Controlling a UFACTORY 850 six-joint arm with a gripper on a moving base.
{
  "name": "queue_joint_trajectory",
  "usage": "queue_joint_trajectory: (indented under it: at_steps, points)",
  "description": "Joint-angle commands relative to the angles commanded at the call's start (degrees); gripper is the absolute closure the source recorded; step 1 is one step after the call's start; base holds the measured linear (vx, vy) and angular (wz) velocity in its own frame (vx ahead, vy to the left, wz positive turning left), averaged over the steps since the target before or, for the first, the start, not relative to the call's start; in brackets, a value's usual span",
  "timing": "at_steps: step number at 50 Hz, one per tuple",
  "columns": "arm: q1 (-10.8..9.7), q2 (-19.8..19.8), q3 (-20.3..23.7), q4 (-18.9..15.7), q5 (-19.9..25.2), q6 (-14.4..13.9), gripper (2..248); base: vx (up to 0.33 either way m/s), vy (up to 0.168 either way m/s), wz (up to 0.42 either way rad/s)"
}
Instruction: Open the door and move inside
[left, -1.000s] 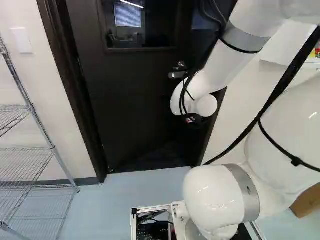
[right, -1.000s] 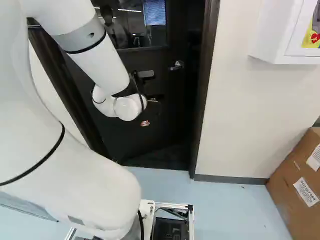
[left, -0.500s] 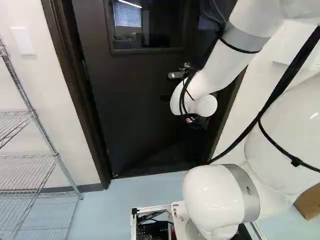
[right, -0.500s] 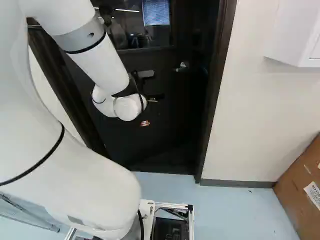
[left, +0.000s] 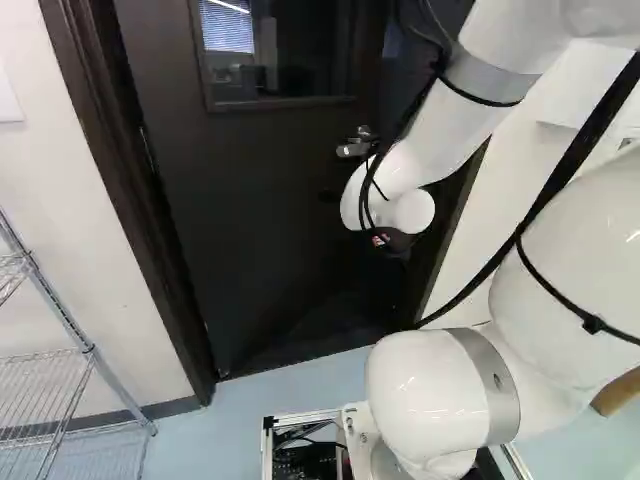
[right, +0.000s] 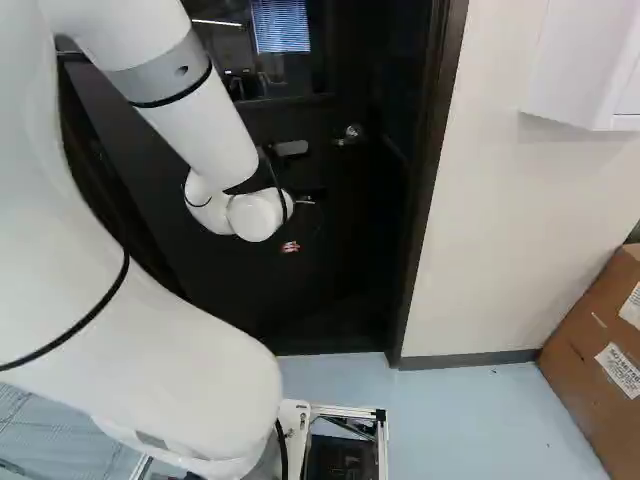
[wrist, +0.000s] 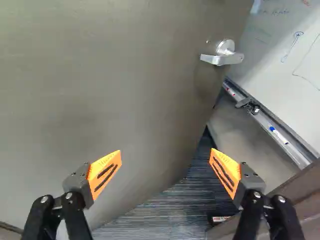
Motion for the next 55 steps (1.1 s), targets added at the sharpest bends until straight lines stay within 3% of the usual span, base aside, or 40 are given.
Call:
queue_joint_trajectory:
  at_steps: [26,55]
  points:
    - [0.0,0.0,0.0,0.0,0.0,0.0,3,0.071,0.079,-0.220]
    - [0.6,-0.4,-0.4,0.0,0.0,0.0,3,0.045,0.101,-0.013]
